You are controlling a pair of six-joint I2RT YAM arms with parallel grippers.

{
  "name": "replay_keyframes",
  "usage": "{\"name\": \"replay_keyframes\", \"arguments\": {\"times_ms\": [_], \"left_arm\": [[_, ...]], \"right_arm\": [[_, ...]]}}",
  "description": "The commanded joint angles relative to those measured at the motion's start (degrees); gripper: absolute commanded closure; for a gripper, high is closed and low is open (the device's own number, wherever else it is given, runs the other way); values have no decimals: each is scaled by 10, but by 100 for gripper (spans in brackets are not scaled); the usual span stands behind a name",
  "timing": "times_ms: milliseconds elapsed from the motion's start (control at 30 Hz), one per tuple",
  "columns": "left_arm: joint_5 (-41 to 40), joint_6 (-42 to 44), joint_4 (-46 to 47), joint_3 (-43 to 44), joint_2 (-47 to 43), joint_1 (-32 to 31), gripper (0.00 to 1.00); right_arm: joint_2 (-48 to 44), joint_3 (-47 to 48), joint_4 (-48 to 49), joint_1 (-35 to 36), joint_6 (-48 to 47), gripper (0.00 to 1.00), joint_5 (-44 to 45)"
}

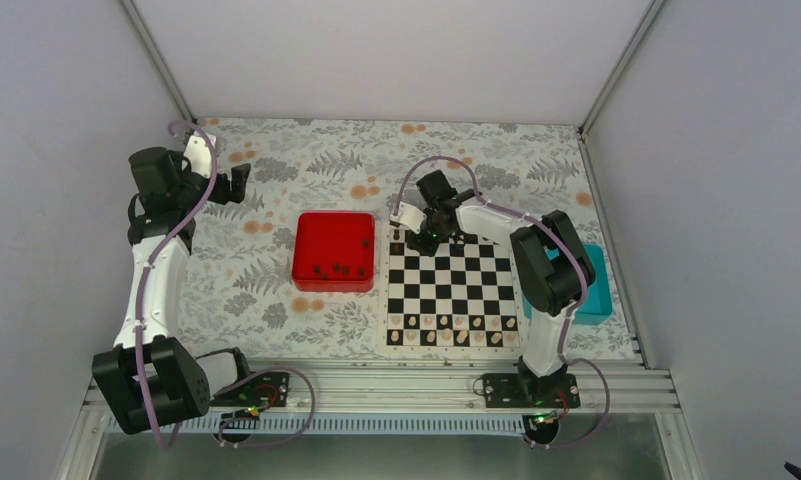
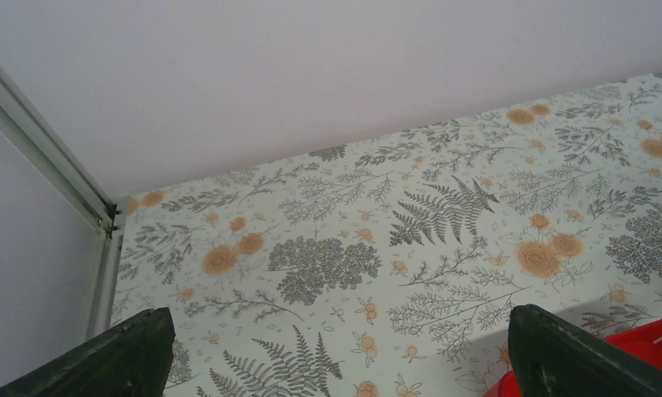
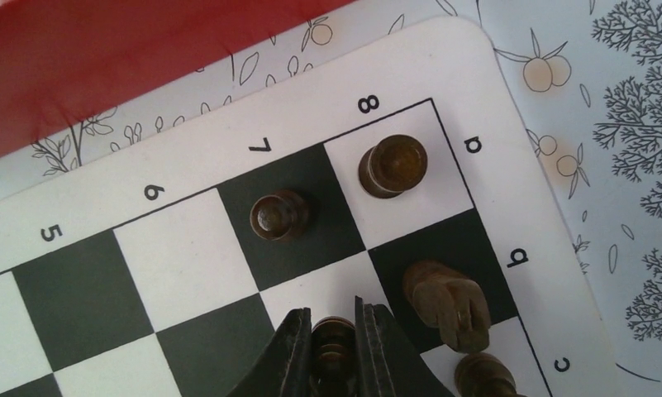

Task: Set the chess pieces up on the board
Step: Place the chess piece on the chessboard.

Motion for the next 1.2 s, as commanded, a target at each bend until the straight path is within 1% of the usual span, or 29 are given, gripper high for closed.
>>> {"name": "replay_keyframes", "arguments": {"times_ms": [0,367,533,767,933,1000,1167], "left_arm": [[12,2,1,0,-5,3,0],[12,2,1,-1,-7,3,0],[12,2,2,-1,-6,3,0],[11,2,2,-1,-6,4,0],[10,2,2,-2,-5,4,0],[12,2,3,-1,-3,4,0],[15,2,2,0,-3,4,0]], "right_arm": [[10,-3,12,3,8,95,-10],[31,2,18,3,9,94,-3],[31,1,17,3,11,90,-4],[5,14,-4,3,15,76,-13],[-53,51,-47,3,17,71,-43],[-65,86,-72,8,19,69,-58],[-46,178,-114,45,14,63,-43]]}}
